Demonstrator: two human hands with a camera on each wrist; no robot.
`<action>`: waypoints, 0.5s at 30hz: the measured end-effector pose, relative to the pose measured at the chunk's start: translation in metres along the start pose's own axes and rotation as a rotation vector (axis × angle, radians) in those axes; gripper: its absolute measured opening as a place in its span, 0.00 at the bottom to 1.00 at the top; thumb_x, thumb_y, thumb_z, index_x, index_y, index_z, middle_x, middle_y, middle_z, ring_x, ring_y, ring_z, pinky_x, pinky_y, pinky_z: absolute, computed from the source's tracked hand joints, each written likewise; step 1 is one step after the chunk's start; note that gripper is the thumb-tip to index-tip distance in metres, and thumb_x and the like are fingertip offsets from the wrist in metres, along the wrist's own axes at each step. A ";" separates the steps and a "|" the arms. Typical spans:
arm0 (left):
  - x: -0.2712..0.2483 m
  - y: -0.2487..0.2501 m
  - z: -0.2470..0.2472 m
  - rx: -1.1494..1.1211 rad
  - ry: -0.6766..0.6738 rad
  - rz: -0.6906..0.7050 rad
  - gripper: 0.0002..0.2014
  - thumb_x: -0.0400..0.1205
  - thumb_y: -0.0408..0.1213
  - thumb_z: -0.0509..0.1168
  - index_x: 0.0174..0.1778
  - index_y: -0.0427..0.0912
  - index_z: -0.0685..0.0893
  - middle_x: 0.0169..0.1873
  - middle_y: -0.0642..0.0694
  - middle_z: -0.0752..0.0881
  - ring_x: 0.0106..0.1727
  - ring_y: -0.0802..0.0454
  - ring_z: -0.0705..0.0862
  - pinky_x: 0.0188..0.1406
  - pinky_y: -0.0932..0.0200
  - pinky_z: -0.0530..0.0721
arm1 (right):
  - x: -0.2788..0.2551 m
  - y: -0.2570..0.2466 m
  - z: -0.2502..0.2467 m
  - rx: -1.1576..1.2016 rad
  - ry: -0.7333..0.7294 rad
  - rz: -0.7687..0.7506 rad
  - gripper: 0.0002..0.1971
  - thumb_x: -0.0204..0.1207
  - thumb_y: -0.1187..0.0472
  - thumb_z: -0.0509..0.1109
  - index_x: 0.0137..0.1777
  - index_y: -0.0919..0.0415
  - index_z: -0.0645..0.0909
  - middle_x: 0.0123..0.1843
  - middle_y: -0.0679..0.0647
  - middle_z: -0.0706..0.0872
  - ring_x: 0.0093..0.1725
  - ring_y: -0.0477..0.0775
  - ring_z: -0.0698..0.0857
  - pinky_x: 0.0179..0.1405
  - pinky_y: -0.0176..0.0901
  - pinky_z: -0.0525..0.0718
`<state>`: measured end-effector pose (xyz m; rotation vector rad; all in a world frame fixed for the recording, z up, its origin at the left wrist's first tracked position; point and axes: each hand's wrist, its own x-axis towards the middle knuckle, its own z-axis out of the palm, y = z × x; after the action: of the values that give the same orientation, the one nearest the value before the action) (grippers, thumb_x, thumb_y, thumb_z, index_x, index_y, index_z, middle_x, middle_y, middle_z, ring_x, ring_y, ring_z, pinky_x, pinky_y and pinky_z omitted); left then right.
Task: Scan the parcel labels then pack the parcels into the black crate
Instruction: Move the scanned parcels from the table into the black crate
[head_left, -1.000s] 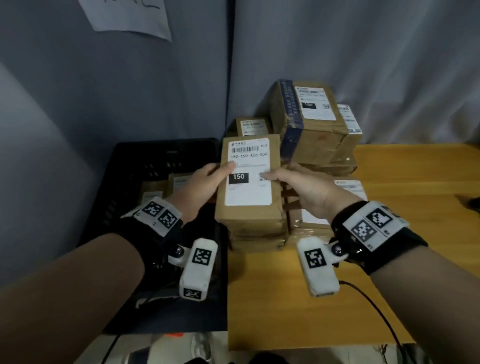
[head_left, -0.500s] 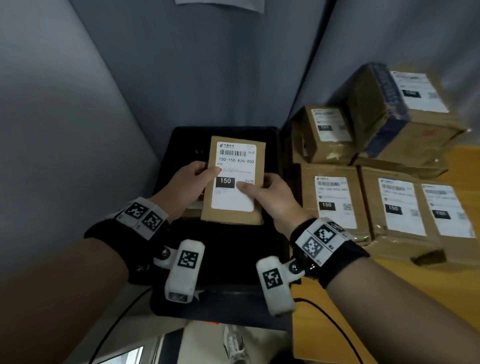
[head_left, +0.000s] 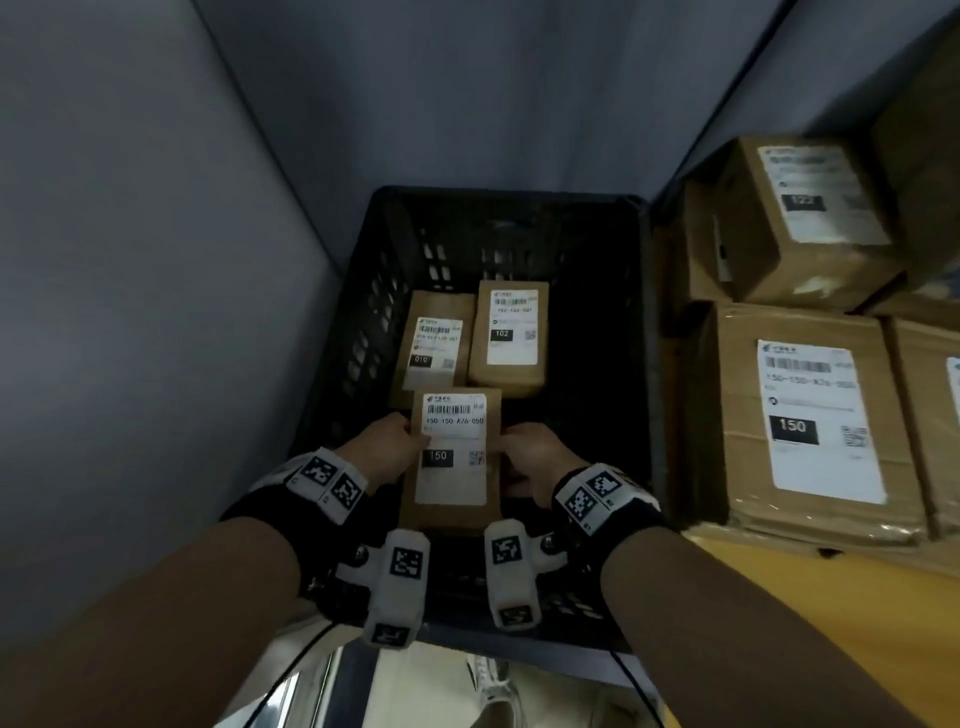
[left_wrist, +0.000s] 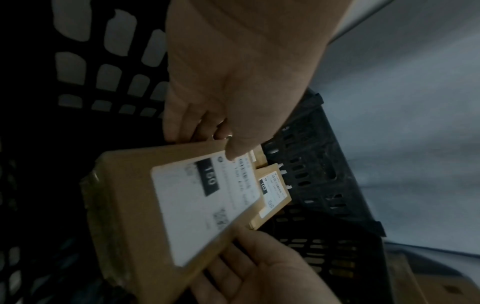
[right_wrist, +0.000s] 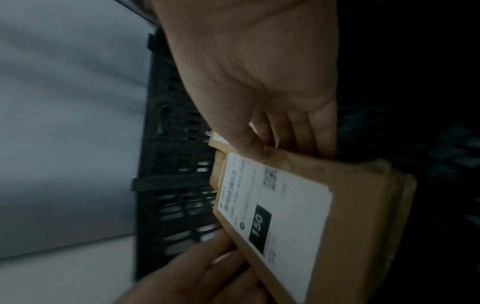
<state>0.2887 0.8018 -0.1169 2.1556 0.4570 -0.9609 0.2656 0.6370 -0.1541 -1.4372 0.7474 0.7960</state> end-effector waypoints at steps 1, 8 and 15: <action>0.007 -0.002 -0.005 0.057 0.045 0.069 0.15 0.85 0.38 0.61 0.65 0.34 0.79 0.59 0.42 0.84 0.57 0.44 0.83 0.56 0.51 0.82 | 0.009 0.002 0.003 -0.043 -0.020 0.025 0.09 0.80 0.68 0.67 0.56 0.70 0.84 0.60 0.66 0.87 0.54 0.64 0.85 0.49 0.54 0.88; 0.031 0.003 -0.056 0.791 0.657 0.594 0.23 0.78 0.35 0.66 0.70 0.37 0.78 0.76 0.31 0.68 0.78 0.30 0.62 0.75 0.35 0.58 | 0.053 0.018 0.024 -0.197 -0.068 0.088 0.15 0.81 0.65 0.64 0.65 0.72 0.79 0.63 0.67 0.84 0.62 0.71 0.83 0.63 0.66 0.83; 0.051 -0.016 -0.070 0.697 0.545 0.468 0.32 0.84 0.32 0.57 0.84 0.37 0.54 0.81 0.27 0.53 0.70 0.25 0.71 0.67 0.36 0.74 | 0.062 0.018 0.032 0.042 -0.166 0.077 0.30 0.73 0.34 0.68 0.68 0.54 0.80 0.63 0.57 0.85 0.63 0.63 0.82 0.64 0.66 0.81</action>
<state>0.3481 0.8656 -0.1306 2.9761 -0.1871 -0.2616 0.2840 0.6698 -0.2154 -1.2933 0.6913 0.9416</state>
